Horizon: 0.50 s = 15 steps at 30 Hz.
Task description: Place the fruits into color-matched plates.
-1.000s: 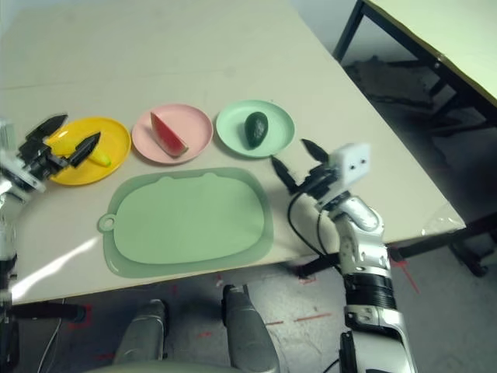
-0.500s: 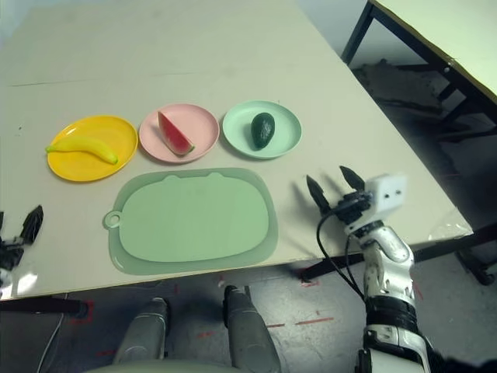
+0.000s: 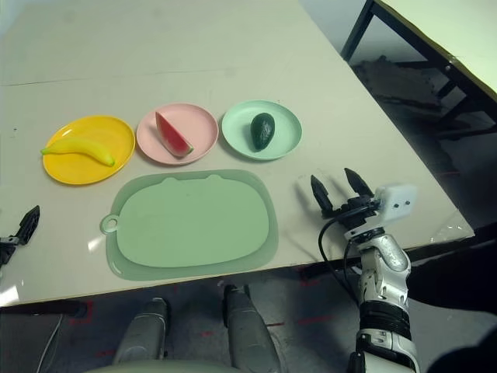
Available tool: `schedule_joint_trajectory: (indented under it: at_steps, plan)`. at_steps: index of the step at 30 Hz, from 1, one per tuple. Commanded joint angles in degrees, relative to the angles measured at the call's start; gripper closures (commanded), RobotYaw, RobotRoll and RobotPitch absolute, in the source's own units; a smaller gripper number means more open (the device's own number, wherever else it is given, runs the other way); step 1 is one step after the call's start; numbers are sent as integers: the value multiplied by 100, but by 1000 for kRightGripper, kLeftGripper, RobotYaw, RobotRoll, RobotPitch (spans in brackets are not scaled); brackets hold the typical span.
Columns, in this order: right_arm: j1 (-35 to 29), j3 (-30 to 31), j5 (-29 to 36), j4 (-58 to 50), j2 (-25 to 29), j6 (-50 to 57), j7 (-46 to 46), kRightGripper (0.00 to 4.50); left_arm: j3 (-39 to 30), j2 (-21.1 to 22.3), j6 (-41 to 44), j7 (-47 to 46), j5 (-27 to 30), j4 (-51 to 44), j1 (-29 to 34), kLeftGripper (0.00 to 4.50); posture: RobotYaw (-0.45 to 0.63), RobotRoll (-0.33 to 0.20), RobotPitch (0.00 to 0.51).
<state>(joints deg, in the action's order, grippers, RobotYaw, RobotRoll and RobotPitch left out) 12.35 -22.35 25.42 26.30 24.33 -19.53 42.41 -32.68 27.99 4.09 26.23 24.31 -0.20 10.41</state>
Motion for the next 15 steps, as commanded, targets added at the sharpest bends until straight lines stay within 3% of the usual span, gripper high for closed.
schedule_joint_trajectory:
  at_steps: [1, 15]
  plan:
    - [-100, 69, -24, -188, -95, -100, -13, 0, -66, 52, -58, 22, -26, 174, 11, 24, -42, 0, 240]
    - [-13, 59, -40, -193, -85, -58, -61, 0, 262, -2, -44, -204, -260, -42, -310, 24, -24, 0, 234]
